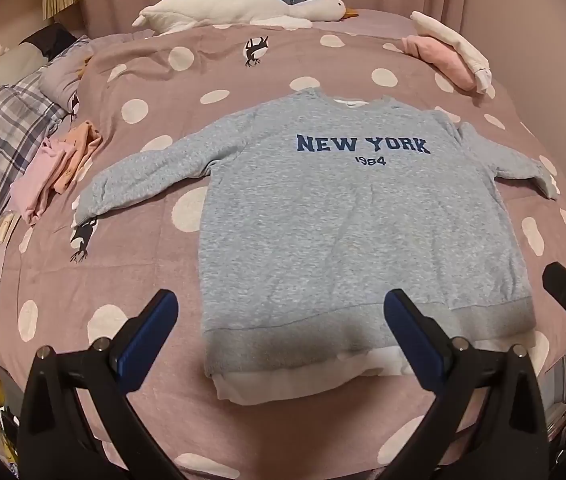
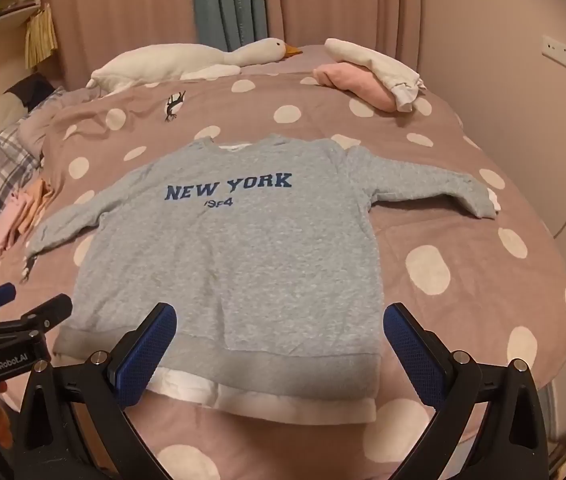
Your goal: Fold small clothes
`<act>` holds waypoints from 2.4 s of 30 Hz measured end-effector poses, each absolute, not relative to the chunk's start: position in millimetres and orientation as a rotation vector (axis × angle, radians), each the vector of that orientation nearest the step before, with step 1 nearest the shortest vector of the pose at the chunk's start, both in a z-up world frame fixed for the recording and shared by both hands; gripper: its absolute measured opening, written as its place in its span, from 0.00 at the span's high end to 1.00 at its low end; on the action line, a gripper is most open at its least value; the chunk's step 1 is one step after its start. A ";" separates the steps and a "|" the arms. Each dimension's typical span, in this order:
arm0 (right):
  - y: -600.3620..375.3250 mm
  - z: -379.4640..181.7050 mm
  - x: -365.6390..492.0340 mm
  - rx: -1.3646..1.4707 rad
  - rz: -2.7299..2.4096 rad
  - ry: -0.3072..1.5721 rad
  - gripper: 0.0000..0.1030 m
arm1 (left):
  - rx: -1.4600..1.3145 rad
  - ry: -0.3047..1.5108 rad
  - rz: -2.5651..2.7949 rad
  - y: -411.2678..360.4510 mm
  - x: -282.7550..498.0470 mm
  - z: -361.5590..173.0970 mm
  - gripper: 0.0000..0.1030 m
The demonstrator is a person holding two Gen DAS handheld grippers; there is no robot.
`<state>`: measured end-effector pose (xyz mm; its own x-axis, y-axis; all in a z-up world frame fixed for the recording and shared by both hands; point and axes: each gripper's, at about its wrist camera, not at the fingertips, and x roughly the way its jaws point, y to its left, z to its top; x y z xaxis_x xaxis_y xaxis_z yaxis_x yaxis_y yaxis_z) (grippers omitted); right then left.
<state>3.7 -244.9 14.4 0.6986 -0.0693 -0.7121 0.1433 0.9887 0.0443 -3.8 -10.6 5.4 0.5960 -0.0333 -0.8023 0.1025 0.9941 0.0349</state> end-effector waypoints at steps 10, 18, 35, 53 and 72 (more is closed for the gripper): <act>-244.4 15.1 2.8 0.099 -0.111 0.792 0.01 | 0.070 0.938 -0.092 -12.8 -4.9 2.3 0.00; -243.4 13.9 2.8 0.097 -0.103 0.797 0.01 | 0.066 0.933 -0.096 -15.8 -5.0 3.7 0.00; -241.9 12.8 2.8 0.096 -0.103 0.799 0.01 | 0.070 0.933 -0.114 -18.0 -8.6 4.2 0.00; -241.9 13.0 3.1 0.093 -0.094 0.798 0.01 | 0.068 0.933 -0.114 -20.5 -8.0 5.3 0.00; -240.8 12.8 2.9 0.094 -0.096 0.798 0.01 | 0.065 0.932 -0.116 -22.0 -9.4 3.9 0.00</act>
